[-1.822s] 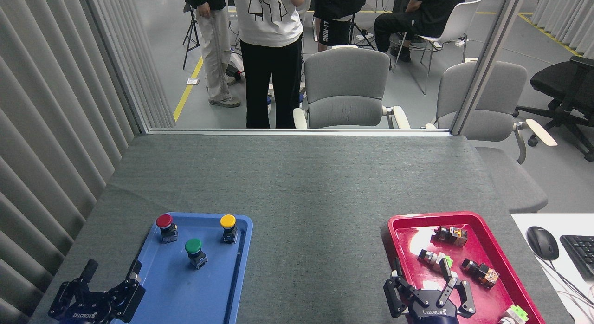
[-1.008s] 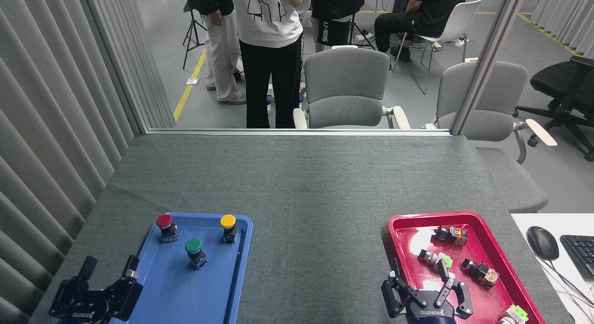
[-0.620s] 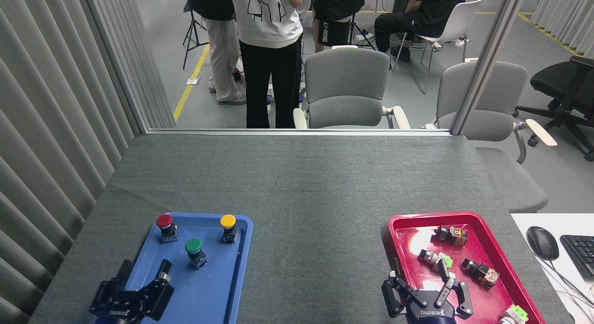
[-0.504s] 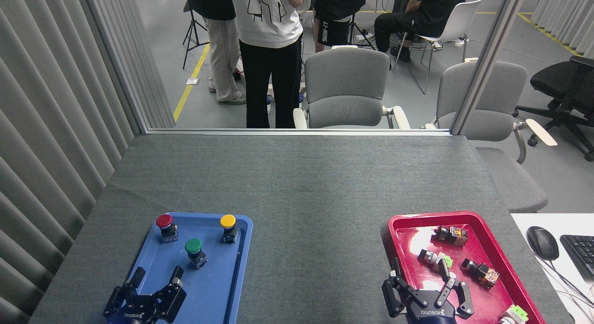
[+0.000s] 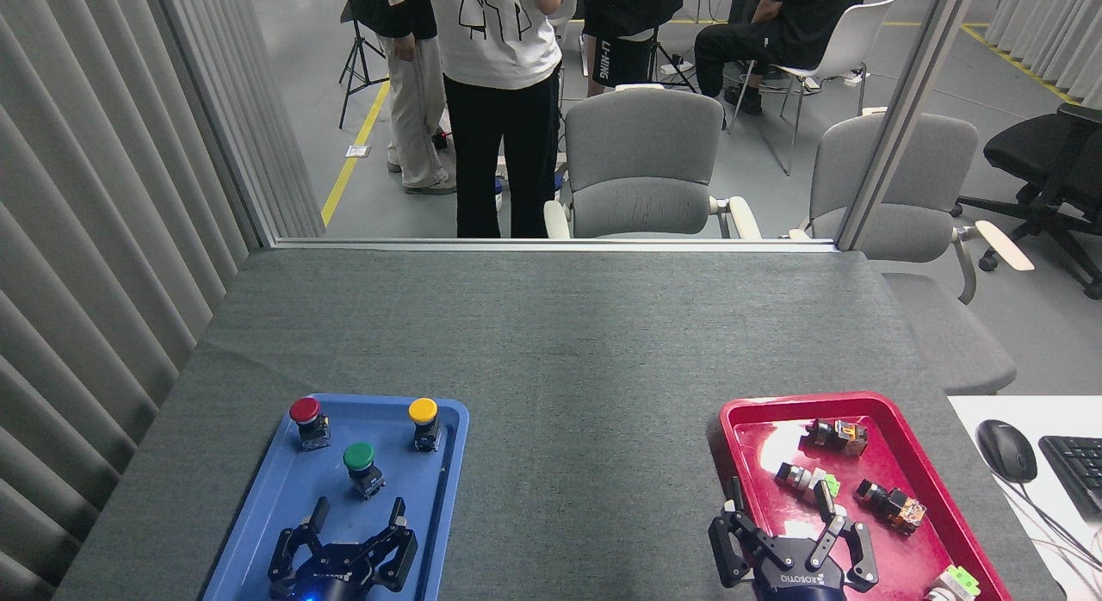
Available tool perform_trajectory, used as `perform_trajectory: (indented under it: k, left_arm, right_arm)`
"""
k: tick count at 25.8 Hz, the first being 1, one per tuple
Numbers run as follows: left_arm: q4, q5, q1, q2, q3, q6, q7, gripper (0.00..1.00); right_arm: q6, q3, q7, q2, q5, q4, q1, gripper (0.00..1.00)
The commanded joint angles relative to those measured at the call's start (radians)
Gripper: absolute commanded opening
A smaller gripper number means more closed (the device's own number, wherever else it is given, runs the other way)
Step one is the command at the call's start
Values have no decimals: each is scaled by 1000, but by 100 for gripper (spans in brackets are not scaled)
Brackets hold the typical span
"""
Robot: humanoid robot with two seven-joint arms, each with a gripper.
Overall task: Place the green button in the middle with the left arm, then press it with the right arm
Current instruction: 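Grasp the green button with the left gripper, then carry the green button off the tray to the table middle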
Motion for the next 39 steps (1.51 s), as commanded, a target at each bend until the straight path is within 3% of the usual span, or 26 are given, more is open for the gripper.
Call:
perform_trajectory:
  k: [1, 12, 31, 34, 39]
  left_arm:
    - [51, -5, -44, -24, -11, 8, 0, 99]
    - [204, 8, -156, -30, -15, 58, 5, 99]
    - [428, 55, -281, -59, 14, 58, 69, 99]
    - [451, 54, -292, -65, 22, 58, 69, 88]
    - [462, 54, -294, -65, 22, 60, 69, 42]
  right_arm:
    - [-3, 1, 0, 1, 0, 0, 1, 99]
    - [-8, 1, 0, 1, 2, 0, 1, 99]
    - [-9, 1, 0, 2, 2, 0, 1, 99]
    - [-9, 1, 0, 1, 2, 0, 1, 99]
    - [-9, 1, 0, -1, 2, 0, 3, 99]
